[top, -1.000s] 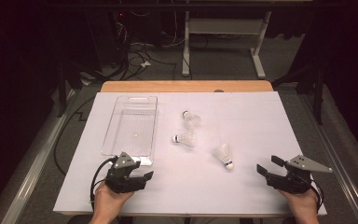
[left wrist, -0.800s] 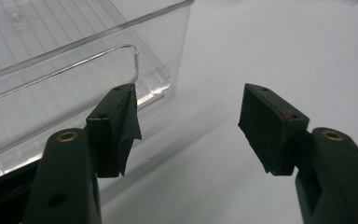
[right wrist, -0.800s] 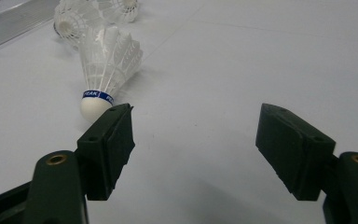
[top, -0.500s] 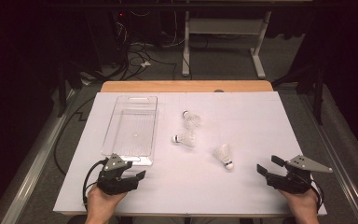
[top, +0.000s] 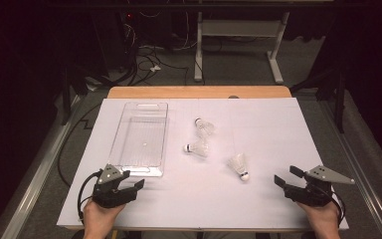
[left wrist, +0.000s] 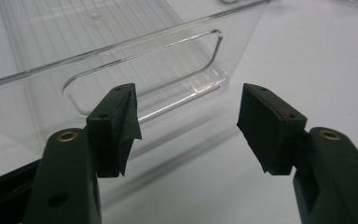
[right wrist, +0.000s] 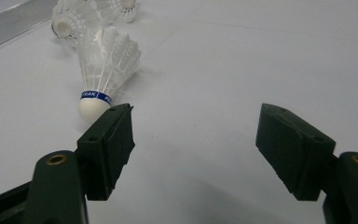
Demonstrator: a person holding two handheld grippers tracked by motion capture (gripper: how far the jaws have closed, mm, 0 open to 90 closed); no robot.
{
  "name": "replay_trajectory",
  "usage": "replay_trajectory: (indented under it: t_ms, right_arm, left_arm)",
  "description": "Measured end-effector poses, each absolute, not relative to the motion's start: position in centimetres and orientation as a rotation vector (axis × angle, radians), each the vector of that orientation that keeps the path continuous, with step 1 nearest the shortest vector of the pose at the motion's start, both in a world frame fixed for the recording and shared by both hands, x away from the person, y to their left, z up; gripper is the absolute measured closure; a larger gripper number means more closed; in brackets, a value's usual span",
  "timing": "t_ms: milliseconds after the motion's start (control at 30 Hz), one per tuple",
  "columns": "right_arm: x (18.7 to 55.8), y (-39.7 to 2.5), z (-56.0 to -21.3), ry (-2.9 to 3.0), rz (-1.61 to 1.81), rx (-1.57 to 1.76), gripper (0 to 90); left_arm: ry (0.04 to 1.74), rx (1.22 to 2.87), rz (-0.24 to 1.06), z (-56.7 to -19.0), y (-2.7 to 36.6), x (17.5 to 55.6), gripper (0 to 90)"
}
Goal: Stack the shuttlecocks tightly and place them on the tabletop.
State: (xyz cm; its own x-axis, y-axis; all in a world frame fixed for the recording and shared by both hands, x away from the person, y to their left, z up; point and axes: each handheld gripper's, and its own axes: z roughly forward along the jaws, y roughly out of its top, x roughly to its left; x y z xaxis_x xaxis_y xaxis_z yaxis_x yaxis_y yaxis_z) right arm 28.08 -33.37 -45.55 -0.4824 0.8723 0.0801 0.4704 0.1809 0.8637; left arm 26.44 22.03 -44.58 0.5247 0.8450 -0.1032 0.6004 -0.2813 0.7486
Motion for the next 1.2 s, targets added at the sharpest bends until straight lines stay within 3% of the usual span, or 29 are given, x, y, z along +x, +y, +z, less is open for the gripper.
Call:
replay_trajectory:
  t_ms: [633,1200]
  right_arm:
    - [28.1,-33.6,-45.4,1.997,1.254,1.284,27.7]
    - [28.3,-33.3,-45.1,1.998,1.244,1.273,27.2]
  left_arm:
    - [1.264,1.851,0.444,-45.0,25.2,26.0,37.0]
    - [1.257,1.844,0.449,-45.2,25.3,26.0,35.3]
